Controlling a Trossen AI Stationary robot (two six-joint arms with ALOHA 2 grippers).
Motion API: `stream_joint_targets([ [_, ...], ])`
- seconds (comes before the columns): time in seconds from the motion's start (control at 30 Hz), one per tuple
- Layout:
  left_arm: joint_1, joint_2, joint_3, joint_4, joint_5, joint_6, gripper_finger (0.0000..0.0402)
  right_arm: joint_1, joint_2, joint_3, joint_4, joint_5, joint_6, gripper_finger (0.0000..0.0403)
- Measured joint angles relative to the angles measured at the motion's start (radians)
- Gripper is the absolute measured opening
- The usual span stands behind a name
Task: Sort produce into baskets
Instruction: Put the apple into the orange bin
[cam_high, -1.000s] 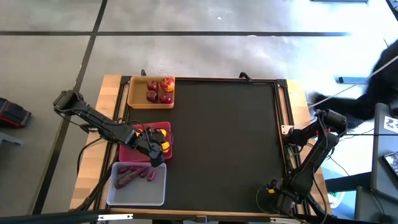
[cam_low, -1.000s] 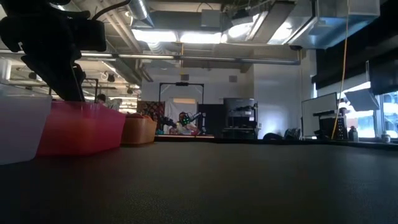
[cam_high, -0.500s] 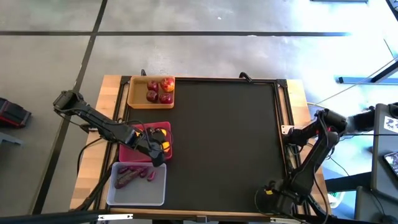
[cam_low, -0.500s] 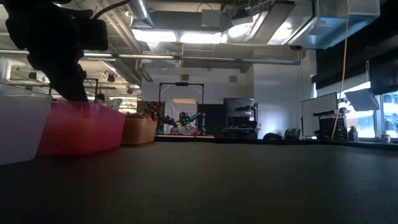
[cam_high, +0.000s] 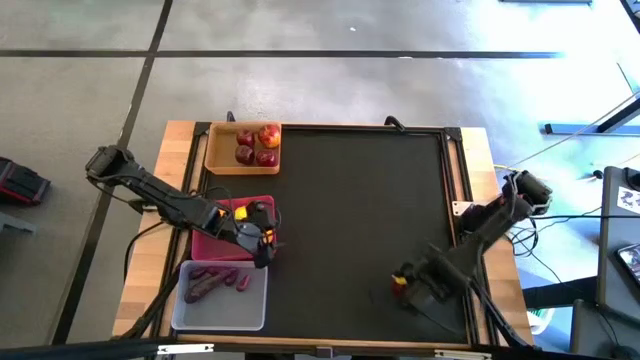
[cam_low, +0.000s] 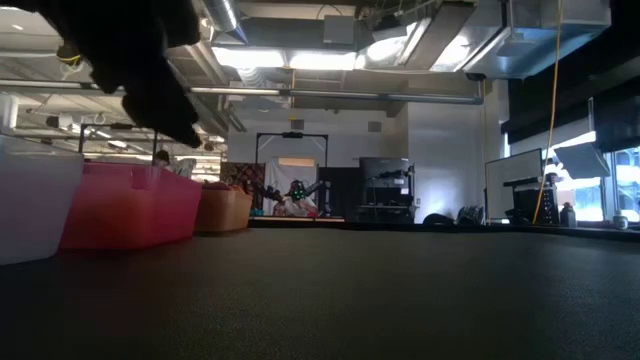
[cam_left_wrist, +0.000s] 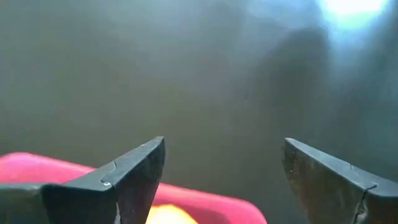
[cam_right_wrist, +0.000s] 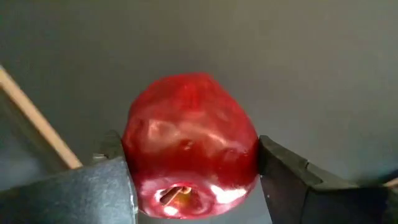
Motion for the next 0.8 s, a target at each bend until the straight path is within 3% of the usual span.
stream_joint_targets([
  [0.4, 0.095, 0.069, 0.000, 0.067, -0.004, 0.089, 0.0315, -0.376, 0.000, -0.001, 0.013, 0.202, -0.420, 0.0183],
  [0.57, 0.109, 0.081, 0.000, 0.066, -0.004, 0.091, 0.0315, -0.528, 0.023, -0.001, 0.061, 0.159, -0.615, 0.0184],
  [0.8, 0.111, 0.081, -0.007, 0.063, -0.003, 0.066, 0.0315, -0.682, 0.089, -0.002, 0.075, -0.004, -0.776, 0.0184],
])
